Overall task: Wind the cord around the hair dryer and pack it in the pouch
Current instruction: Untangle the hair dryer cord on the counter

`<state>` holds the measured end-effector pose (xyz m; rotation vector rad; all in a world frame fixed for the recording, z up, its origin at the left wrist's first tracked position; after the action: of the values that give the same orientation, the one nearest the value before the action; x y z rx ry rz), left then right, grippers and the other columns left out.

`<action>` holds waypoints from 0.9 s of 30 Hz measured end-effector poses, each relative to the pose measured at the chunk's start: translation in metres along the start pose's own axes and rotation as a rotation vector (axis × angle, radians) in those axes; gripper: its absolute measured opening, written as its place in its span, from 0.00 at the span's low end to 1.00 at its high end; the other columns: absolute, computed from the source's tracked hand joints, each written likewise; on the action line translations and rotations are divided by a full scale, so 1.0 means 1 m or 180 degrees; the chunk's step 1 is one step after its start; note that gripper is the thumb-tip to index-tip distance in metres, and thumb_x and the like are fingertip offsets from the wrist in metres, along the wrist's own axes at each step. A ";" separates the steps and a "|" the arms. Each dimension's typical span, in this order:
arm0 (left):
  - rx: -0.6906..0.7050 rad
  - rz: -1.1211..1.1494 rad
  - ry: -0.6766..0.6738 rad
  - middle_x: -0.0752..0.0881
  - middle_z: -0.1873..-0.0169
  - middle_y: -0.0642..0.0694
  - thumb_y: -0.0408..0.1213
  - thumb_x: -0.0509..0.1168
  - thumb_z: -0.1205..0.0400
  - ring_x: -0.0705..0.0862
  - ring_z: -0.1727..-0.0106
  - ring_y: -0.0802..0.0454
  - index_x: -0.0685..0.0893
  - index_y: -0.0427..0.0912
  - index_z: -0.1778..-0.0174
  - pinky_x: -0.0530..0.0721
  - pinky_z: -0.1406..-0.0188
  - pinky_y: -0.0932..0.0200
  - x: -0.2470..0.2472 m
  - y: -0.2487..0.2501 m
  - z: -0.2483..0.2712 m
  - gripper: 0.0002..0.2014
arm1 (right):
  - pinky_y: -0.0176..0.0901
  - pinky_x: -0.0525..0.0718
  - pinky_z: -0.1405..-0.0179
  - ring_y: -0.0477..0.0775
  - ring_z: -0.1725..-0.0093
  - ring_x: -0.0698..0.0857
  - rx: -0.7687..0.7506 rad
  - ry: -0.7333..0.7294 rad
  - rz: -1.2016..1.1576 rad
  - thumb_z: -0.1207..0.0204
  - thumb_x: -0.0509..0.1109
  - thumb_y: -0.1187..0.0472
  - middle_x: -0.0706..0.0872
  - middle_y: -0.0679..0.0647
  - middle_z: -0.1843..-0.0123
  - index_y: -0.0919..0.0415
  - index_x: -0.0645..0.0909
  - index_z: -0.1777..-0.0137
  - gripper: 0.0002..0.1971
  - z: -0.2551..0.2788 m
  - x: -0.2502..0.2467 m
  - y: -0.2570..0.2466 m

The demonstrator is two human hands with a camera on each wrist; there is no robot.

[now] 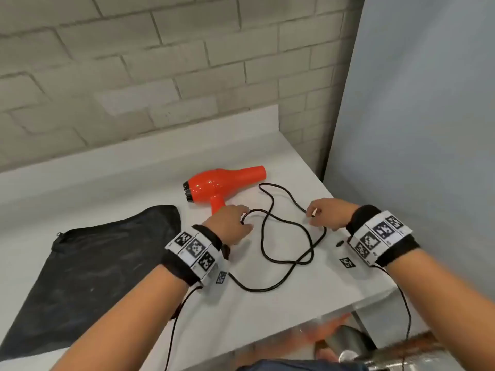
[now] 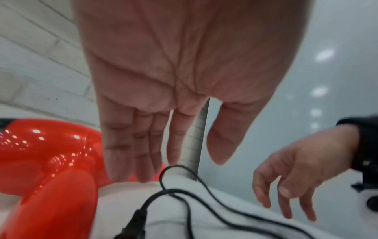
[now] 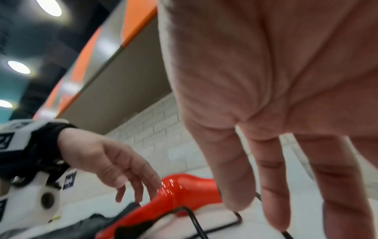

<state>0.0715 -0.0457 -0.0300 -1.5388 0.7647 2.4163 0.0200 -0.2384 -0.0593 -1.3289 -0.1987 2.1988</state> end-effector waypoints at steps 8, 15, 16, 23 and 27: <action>-0.0365 -0.1242 -0.0583 0.85 0.44 0.39 0.41 0.60 0.20 0.83 0.44 0.44 0.80 0.34 0.43 0.80 0.51 0.57 0.026 -0.002 -0.040 0.15 | 0.32 0.82 0.54 0.59 0.44 0.82 0.0559 -0.0111 0.0793 0.21 0.62 0.64 0.80 0.65 0.33 0.66 0.76 0.55 0.05 -0.014 0.011 0.009; -0.0213 -0.1262 -0.0638 0.82 0.39 0.39 0.29 0.62 0.22 0.81 0.39 0.44 0.77 0.36 0.37 0.79 0.43 0.57 0.033 -0.004 -0.042 0.16 | 0.47 0.82 0.41 0.64 0.39 0.83 0.0487 0.0242 0.0351 0.24 0.63 0.68 0.83 0.68 0.38 0.72 0.77 0.37 0.16 -0.023 0.004 0.021; -0.0142 -0.1031 -0.0556 0.81 0.38 0.40 0.28 0.60 0.21 0.80 0.37 0.44 0.77 0.38 0.35 0.77 0.42 0.58 0.030 -0.001 -0.041 0.17 | 0.44 0.87 0.53 0.62 0.49 0.86 0.0467 0.0319 0.0141 0.27 0.65 0.69 0.86 0.66 0.47 0.73 0.79 0.40 0.16 -0.022 -0.001 0.022; 0.0539 0.0489 0.0564 0.83 0.40 0.40 0.31 0.60 0.19 0.81 0.39 0.44 0.68 0.44 0.27 0.75 0.37 0.55 -0.015 0.023 -0.030 0.23 | 0.30 0.82 0.76 0.47 0.73 0.79 -0.0411 0.1089 -0.0918 0.25 0.66 0.71 0.78 0.56 0.52 0.67 0.82 0.43 0.12 0.001 -0.037 -0.015; 0.1002 0.0707 0.0631 0.84 0.45 0.44 0.31 0.61 0.20 0.81 0.44 0.49 0.53 0.54 0.21 0.75 0.37 0.55 -0.016 0.048 -0.025 0.34 | 0.35 0.84 0.70 0.47 0.74 0.83 -0.1019 0.1027 -0.0956 0.28 0.71 0.68 0.78 0.53 0.46 0.62 0.83 0.43 0.13 0.020 -0.031 -0.046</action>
<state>0.0788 -0.0975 -0.0090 -1.6504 1.3481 2.1641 0.0315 -0.2131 -0.0074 -1.6810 -0.6033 1.7248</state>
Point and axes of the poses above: each hand's wrist, its own z-axis away from the middle knuckle, its own x-axis out of the palm, y = z × x, the point moved 9 cm from there along -z, towards the middle knuckle
